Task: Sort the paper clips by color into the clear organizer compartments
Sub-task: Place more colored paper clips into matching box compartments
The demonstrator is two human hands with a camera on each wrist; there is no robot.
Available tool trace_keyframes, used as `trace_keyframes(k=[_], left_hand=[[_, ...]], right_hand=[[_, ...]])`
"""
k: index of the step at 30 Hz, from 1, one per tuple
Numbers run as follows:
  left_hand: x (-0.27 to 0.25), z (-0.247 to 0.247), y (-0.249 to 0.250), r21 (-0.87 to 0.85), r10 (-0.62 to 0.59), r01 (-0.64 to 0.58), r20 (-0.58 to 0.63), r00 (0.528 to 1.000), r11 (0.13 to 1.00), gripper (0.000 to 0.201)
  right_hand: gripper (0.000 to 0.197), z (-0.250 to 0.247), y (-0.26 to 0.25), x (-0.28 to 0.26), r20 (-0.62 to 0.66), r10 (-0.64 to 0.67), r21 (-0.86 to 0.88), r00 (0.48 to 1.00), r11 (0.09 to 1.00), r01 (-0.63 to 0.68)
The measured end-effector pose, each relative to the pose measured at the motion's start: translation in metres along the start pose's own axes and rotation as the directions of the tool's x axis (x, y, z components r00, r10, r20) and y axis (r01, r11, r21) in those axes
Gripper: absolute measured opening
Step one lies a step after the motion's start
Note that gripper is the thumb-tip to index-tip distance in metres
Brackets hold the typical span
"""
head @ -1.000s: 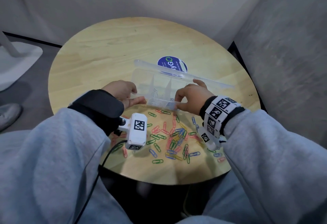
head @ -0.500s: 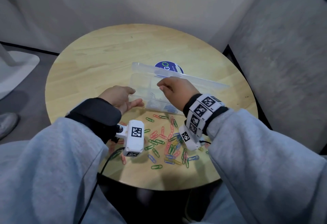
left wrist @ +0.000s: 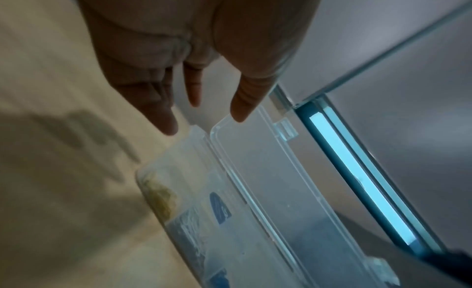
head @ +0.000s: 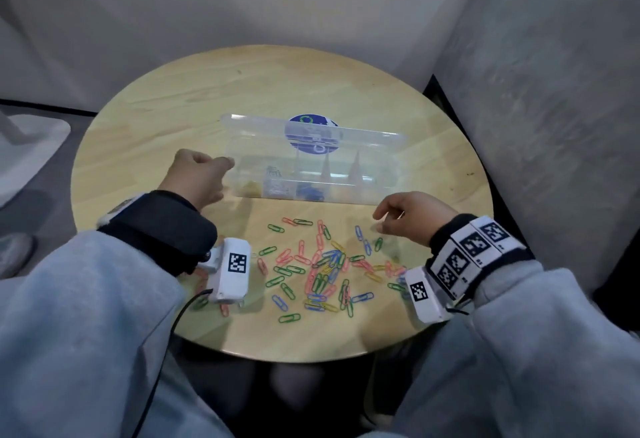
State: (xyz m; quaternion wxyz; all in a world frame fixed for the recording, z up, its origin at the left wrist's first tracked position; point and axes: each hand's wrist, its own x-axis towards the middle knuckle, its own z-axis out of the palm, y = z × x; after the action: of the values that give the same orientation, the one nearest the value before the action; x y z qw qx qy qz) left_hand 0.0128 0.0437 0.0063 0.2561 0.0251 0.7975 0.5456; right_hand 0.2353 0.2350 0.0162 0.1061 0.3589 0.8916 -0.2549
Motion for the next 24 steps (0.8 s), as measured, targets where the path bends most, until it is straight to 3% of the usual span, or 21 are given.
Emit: trace_keyframes(k=[2,4,7,9,13,17,21,24], left_hand=[[-0.012,-0.001,0.003,0.275,0.193,-0.193,0.026,0.981,0.942,0.024],[-0.027,0.005,0.005,0.489,0.293,-0.346,0.184,0.938,0.800,0.015],[-0.039,0.031,0.002,0.728,0.242,-0.499,0.438,0.866,0.470,0.020],[-0.038,0.054,-0.002,0.793,0.170,-0.551,0.524,0.835,0.261,0.030],[-0.035,0.087,0.001,0.827,0.105,-0.561,0.555,0.825,0.033,0.035],[-0.036,0.104,-0.001,0.819,0.058,-0.573,0.573,0.817,-0.015,0.026],[-0.032,0.111,-0.007,0.833,0.025,-0.553,0.553,0.833,0.006,0.023],[-0.035,0.108,-0.009,0.858,-0.006,-0.511,0.512,0.859,0.057,0.027]], right_hand=[[0.015,0.003,0.011,0.000,0.015,0.044,-0.047,0.999,0.998,-0.043],[0.023,0.006,0.018,0.001,0.052,0.070,-0.125,0.996,0.990,-0.063],[0.034,0.013,0.016,0.008,0.133,0.036,-0.213,0.990,0.977,-0.007],[0.035,0.017,0.012,0.014,0.183,0.019,-0.262,0.983,0.965,0.031],[0.025,0.022,0.014,0.021,0.211,-0.017,-0.311,0.977,0.947,0.084],[0.011,0.023,0.018,0.023,0.238,-0.028,-0.316,0.971,0.943,0.105],[0.003,0.027,0.018,0.020,0.270,-0.027,-0.344,0.963,0.931,0.122],[0.018,0.022,0.018,0.016,0.239,-0.046,-0.263,0.970,0.958,0.110]])
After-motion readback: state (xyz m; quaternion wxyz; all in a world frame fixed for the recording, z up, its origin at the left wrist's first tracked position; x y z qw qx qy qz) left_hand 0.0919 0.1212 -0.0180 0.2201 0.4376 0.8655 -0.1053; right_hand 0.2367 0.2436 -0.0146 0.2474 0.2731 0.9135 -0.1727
